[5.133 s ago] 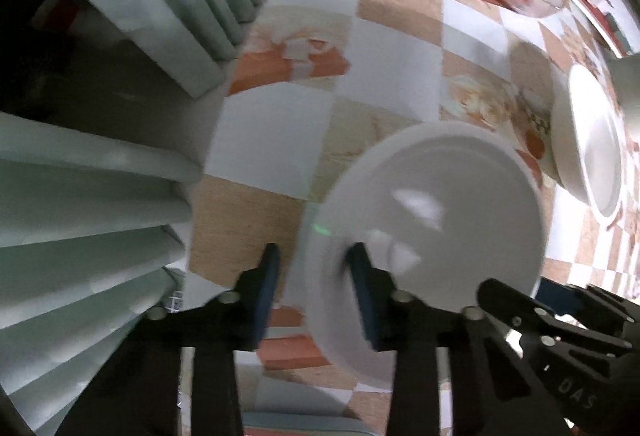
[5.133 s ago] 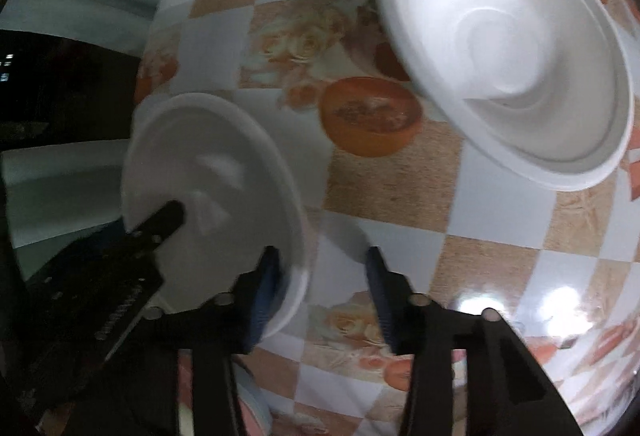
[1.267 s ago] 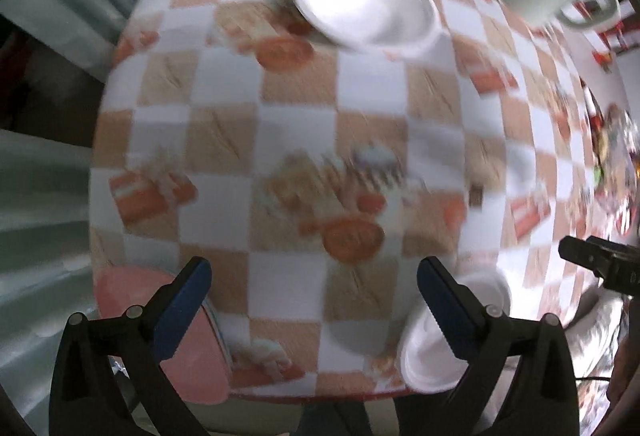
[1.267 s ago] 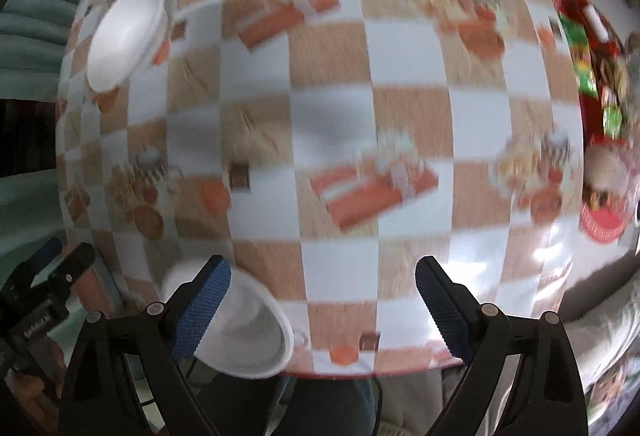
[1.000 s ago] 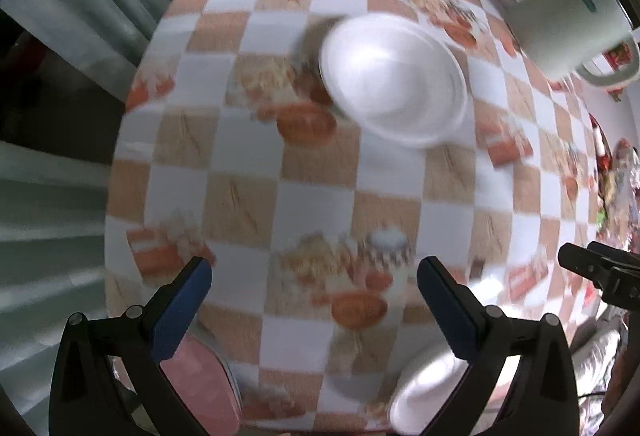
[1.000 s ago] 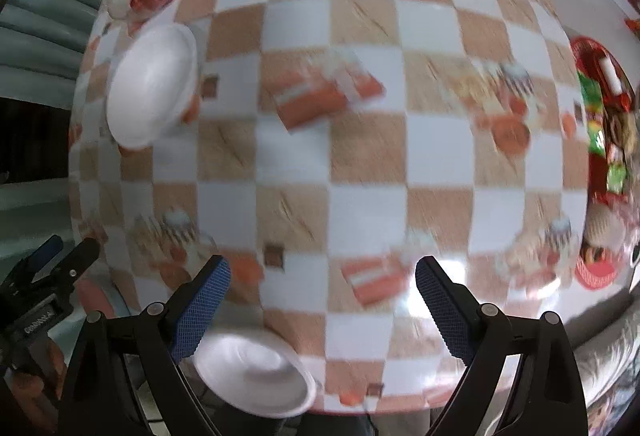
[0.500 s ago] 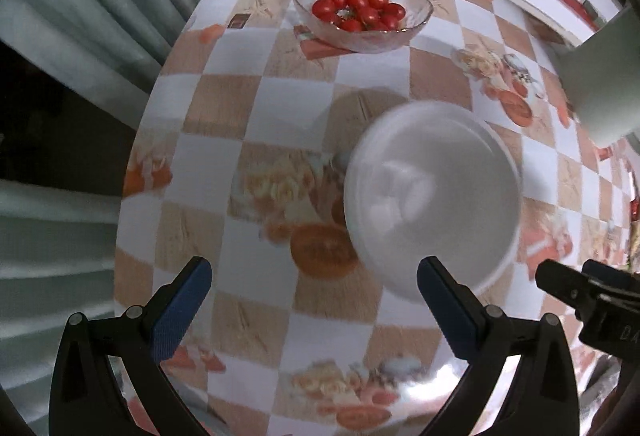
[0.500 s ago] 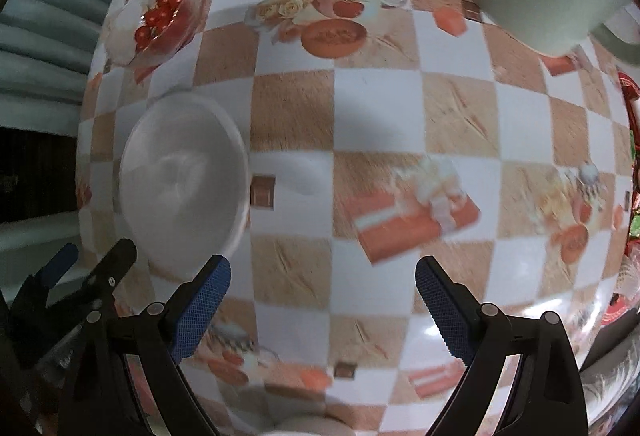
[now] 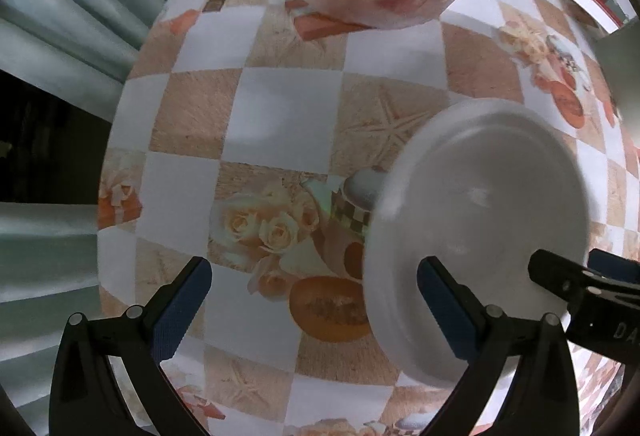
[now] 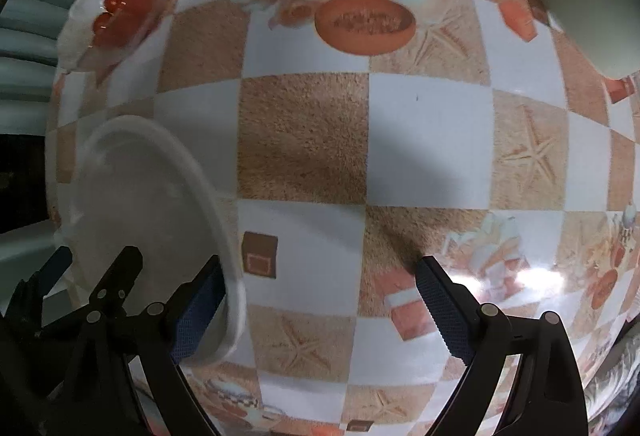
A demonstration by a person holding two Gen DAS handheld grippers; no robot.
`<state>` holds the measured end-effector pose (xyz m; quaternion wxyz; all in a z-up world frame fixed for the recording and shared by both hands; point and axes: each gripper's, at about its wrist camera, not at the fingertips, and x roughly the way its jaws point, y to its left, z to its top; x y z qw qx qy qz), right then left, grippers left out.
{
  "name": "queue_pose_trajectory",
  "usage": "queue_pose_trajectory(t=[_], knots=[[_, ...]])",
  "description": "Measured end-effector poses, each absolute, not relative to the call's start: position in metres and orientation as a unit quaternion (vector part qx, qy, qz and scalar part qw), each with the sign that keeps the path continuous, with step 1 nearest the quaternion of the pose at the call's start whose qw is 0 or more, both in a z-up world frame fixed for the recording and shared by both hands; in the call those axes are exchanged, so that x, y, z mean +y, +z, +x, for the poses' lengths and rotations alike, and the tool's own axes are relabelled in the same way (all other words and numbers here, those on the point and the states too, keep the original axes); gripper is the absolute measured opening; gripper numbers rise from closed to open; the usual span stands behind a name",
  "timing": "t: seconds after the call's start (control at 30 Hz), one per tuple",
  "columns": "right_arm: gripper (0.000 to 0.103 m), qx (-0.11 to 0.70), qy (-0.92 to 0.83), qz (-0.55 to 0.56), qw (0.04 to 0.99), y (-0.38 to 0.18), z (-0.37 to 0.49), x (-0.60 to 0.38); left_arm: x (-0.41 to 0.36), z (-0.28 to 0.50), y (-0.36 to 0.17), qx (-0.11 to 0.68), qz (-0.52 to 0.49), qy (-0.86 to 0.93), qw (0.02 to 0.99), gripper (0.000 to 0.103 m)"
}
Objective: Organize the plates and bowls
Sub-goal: 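Move both tools over to another white disposable plate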
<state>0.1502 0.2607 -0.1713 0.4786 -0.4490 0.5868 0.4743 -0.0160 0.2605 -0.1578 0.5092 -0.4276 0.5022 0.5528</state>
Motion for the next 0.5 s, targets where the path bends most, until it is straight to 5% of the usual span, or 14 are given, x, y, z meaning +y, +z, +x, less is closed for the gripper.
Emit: queue_pose_trajectory(t=[0.5], knots=[[0.103, 0.553, 0.478, -0.469, 0.497, -0.179, 0.115, 0.268, 0.286, -0.056, -0.177, 0.457, -0.505, 0.518, 0.516, 0.103]])
